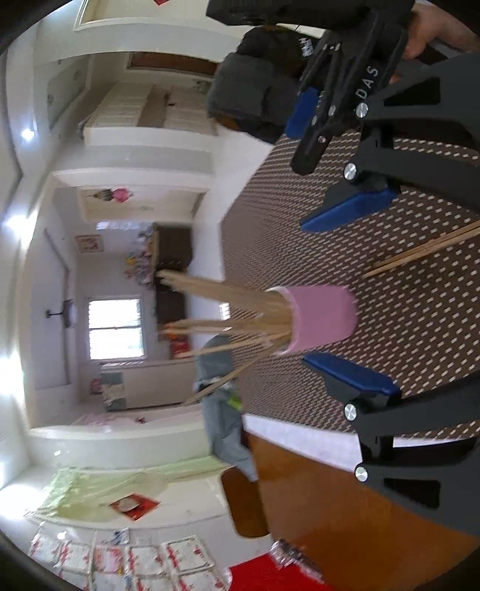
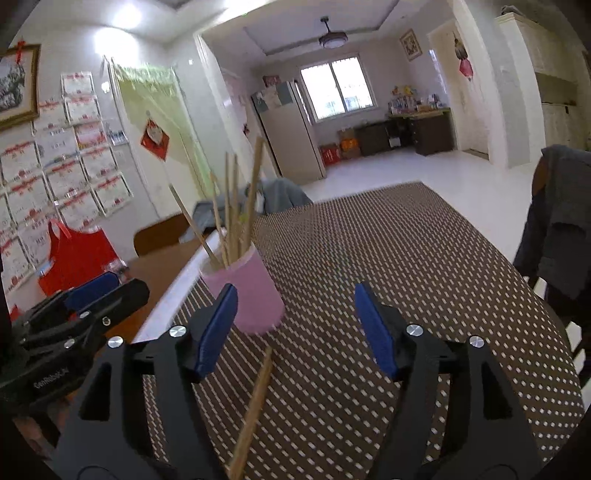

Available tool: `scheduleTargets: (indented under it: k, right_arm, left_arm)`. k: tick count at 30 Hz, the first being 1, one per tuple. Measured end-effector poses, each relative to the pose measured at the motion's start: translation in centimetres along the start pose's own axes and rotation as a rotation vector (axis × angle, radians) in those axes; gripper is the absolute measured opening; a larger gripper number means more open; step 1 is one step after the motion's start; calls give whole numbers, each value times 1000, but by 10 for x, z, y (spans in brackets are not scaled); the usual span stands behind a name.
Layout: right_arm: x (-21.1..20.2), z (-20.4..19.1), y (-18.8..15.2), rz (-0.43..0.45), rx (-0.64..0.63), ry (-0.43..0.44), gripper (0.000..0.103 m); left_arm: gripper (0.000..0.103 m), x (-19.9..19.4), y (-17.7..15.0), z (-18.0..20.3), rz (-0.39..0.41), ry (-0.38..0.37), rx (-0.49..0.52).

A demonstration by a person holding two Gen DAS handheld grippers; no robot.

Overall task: Organize utensils
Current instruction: 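Move both open grippers down to the last loose sticks on the cloth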

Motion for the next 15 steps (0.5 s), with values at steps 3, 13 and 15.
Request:
scheduleTargets:
  k: [3,13,15]
  right_arm:
    - [7,12,-14,-68,-9,-29,69]
    - [20,41,-57,-201,6,-81,71]
    - [22,41,-61,-210,-5,-86,72]
  left_arm:
    - [67,16,-20,4,-91,-85,-12]
    - [67,69,-91,10,-402,-171,-74]
    - [67,75,-99,13,-435,-168,-62]
Point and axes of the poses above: each gripper's, at about its wrist camera, not at the fingertips, and x roughly the way its jaws point, z to its right, y to its top, the point moved 5 cm from there along x, roughly the way its jaws point, and after that the axes turned 9 degrees about x, right-handed, at the moved point
